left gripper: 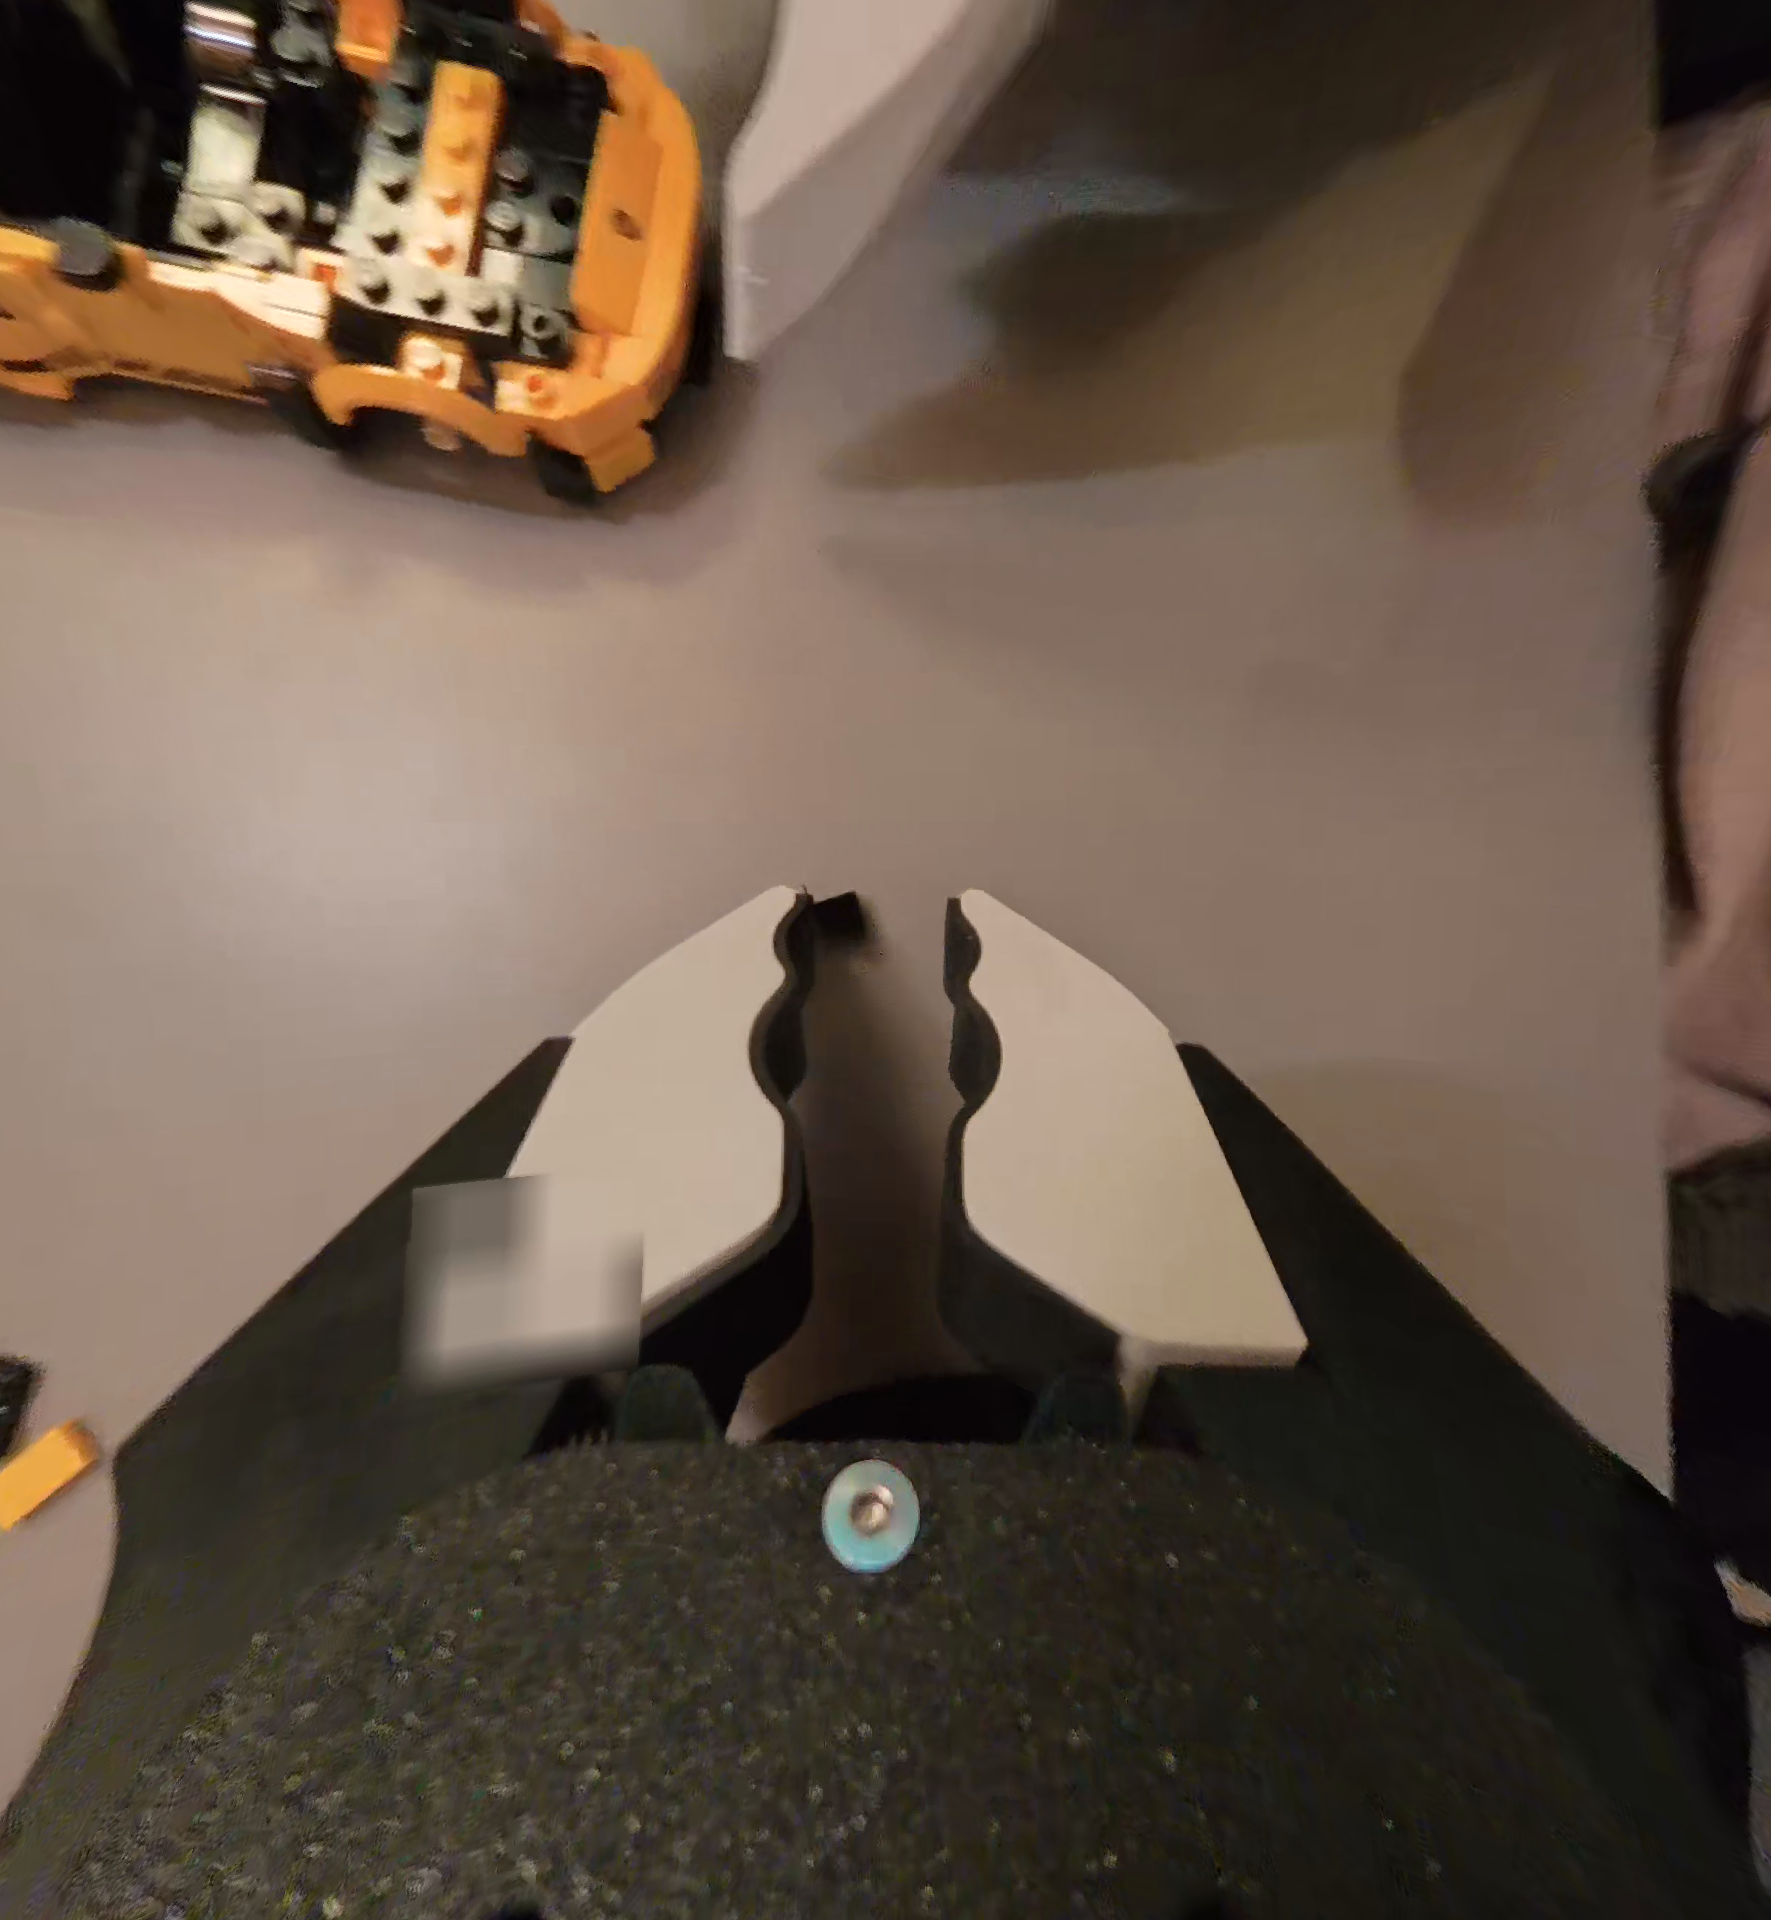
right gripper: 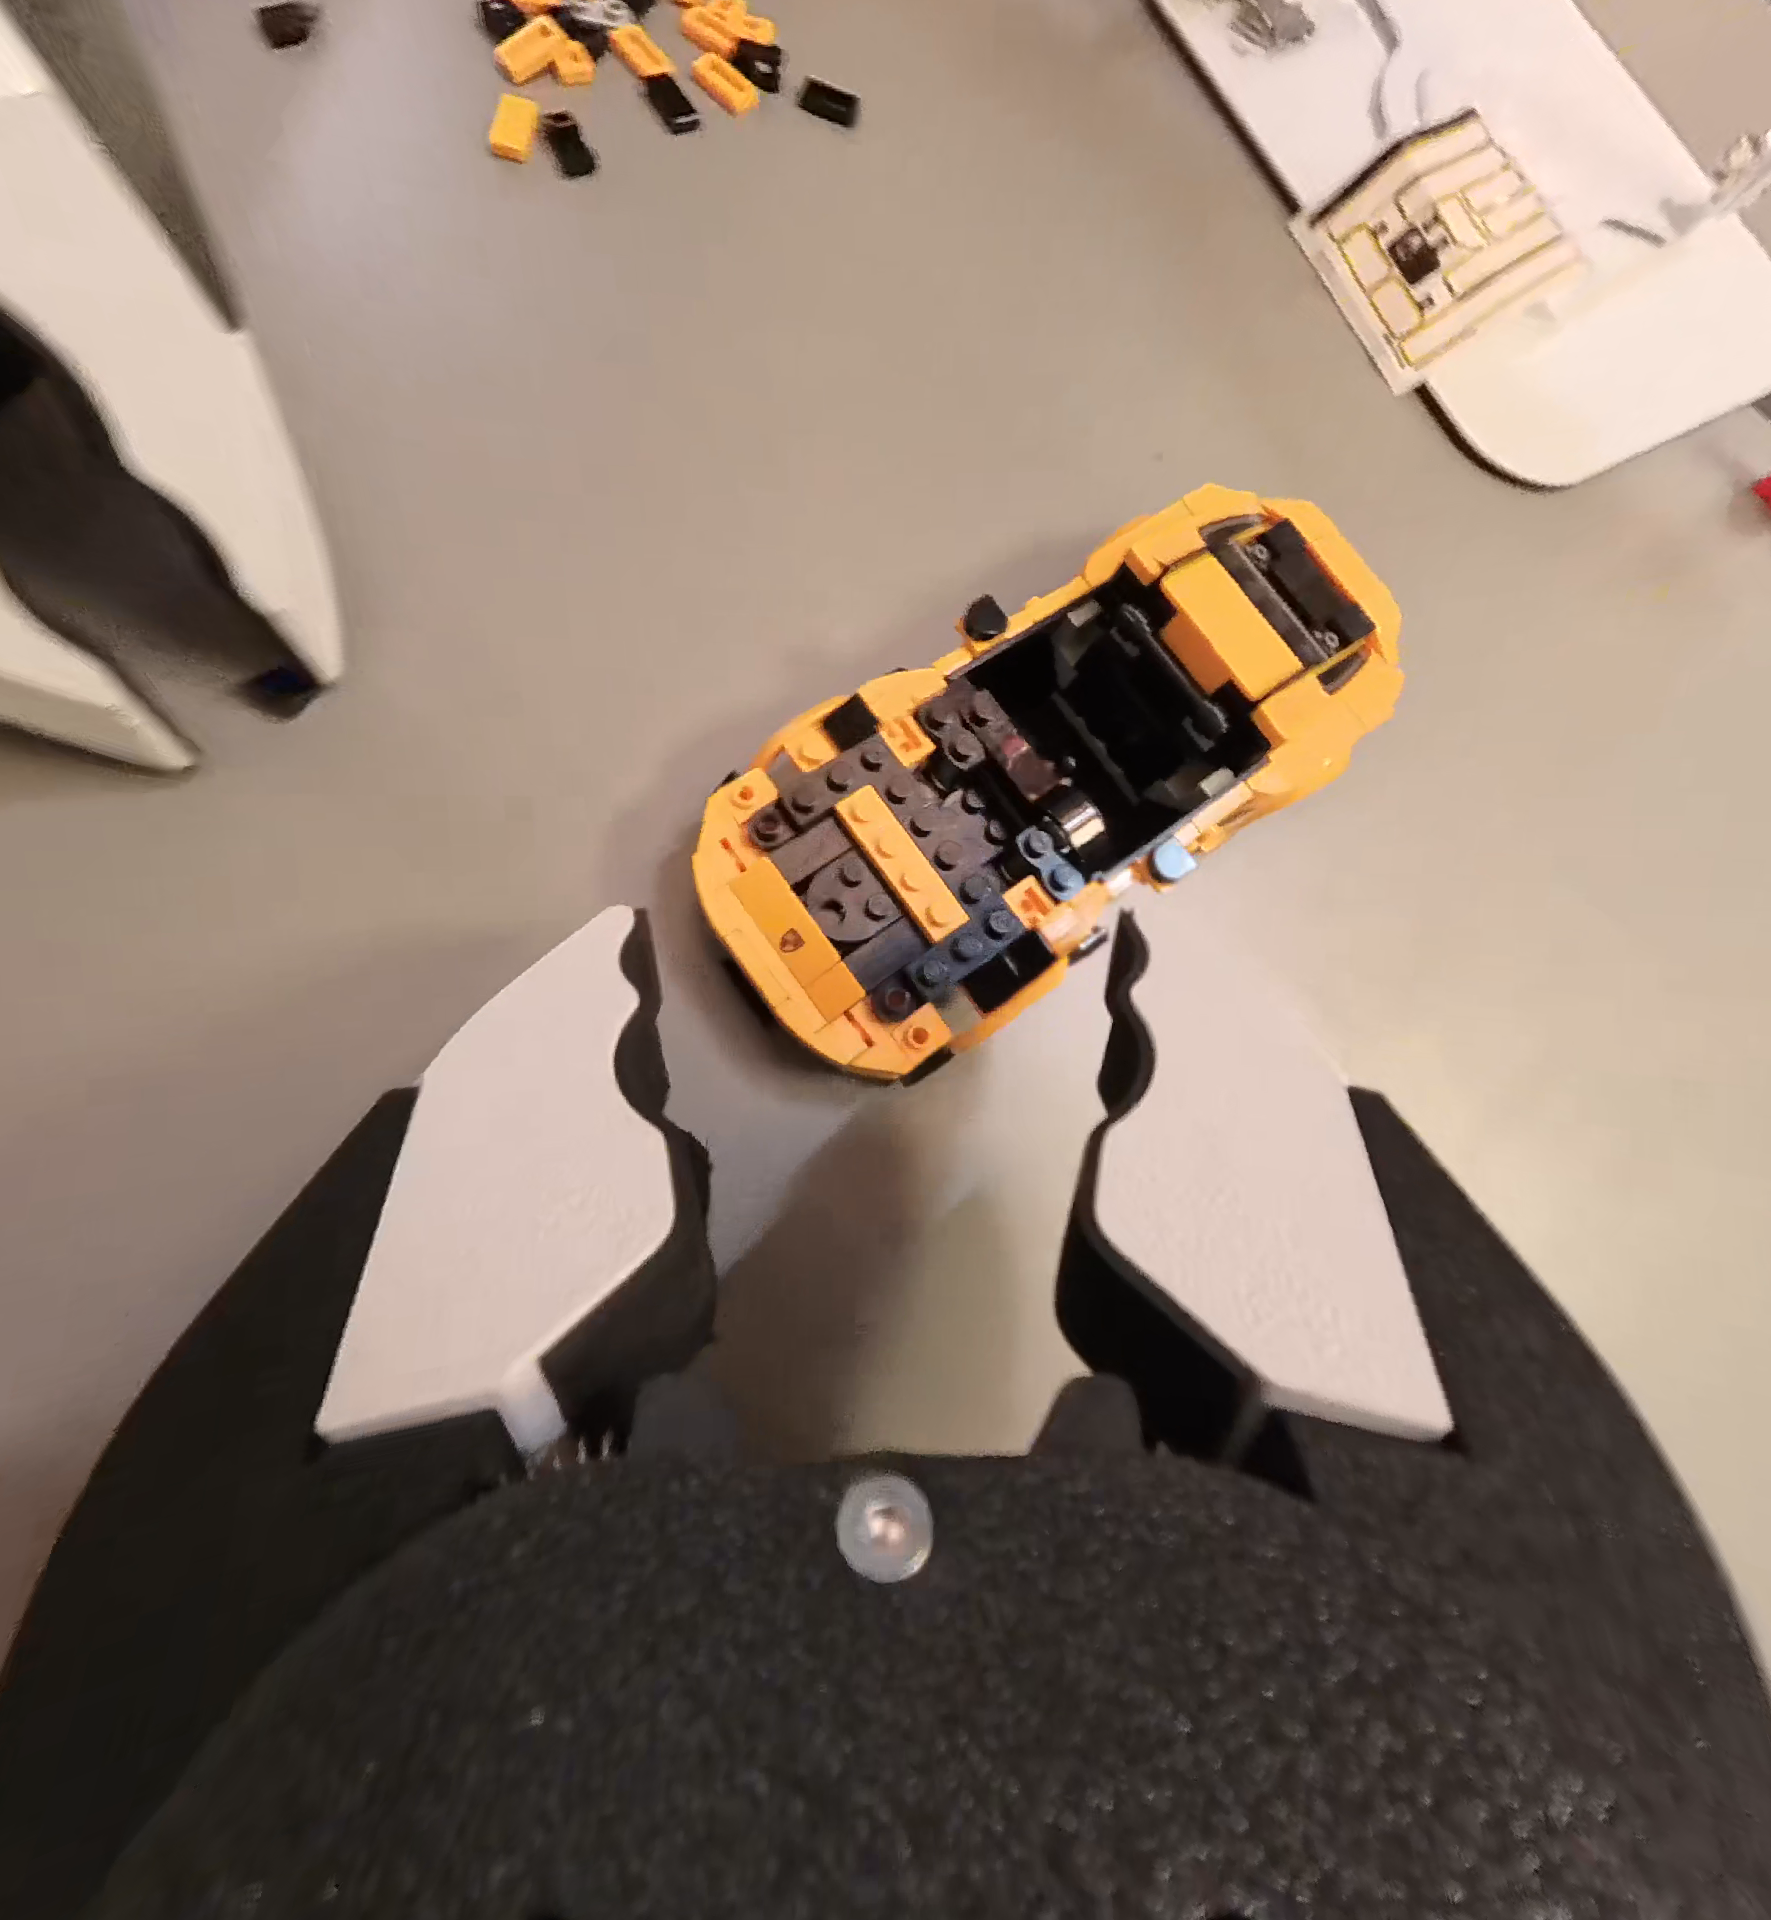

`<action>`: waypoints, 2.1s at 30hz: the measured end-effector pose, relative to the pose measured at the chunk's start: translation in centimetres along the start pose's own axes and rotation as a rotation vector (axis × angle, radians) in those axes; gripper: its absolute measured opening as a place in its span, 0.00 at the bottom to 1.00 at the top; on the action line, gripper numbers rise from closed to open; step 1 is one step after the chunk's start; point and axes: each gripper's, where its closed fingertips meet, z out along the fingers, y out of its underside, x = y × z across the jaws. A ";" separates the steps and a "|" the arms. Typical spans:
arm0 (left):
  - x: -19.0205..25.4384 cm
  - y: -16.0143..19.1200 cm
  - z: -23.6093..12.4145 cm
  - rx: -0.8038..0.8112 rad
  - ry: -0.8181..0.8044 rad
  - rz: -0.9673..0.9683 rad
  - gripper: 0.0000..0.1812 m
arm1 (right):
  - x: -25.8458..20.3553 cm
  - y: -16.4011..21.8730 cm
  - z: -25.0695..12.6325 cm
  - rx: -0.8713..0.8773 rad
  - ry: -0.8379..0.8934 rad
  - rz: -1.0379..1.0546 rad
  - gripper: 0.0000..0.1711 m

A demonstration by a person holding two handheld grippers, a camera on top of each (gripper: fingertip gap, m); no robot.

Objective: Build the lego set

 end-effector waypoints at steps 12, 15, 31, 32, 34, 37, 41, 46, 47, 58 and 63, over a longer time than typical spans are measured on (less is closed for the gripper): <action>-0.9 0.3 -0.3 0.001 0.083 0.239 0.19 | 0.3 1.0 3.0 -0.114 0.060 0.215 0.55; -0.8 0.3 -0.2 -0.007 0.119 0.271 0.18 | 0.3 1.6 2.4 -0.165 -0.025 0.136 0.54; 0.1 0.3 -0.3 -0.042 0.229 0.326 0.15 | 1.8 3.1 1.0 -0.122 -0.577 -0.616 0.54; 0.1 0.4 -0.3 -0.045 0.231 0.321 0.14 | 2.7 2.9 1.1 -0.104 -0.522 -0.601 0.52; 0.1 0.3 -0.3 -0.040 0.231 0.314 0.11 | 4.4 2.4 1.1 -0.042 -0.415 -0.541 0.46; 0.1 0.3 -0.2 -0.054 0.211 0.289 0.05 | 6.9 1.9 0.1 0.034 -0.252 -0.420 0.41; 0.2 0.3 -0.2 -0.043 0.162 0.223 0.04 | 5.9 1.4 -2.5 0.107 -0.150 -0.290 0.36; 0.3 -1.0 0.8 0.025 0.080 0.146 0.04 | -0.7 1.8 -4.2 0.127 -0.215 -0.301 0.34; 0.2 -1.6 1.1 0.040 0.065 0.130 0.04 | -1.9 2.0 -4.4 0.125 -0.241 -0.309 0.34; -0.6 -6.3 4.1 0.068 0.040 -0.122 0.15 | -5.6 2.7 -3.6 0.022 -0.254 -0.182 0.11; 0.5 -6.0 4.0 0.090 0.054 -0.091 0.14 | -7.4 2.7 -2.7 0.014 -0.301 -0.175 0.00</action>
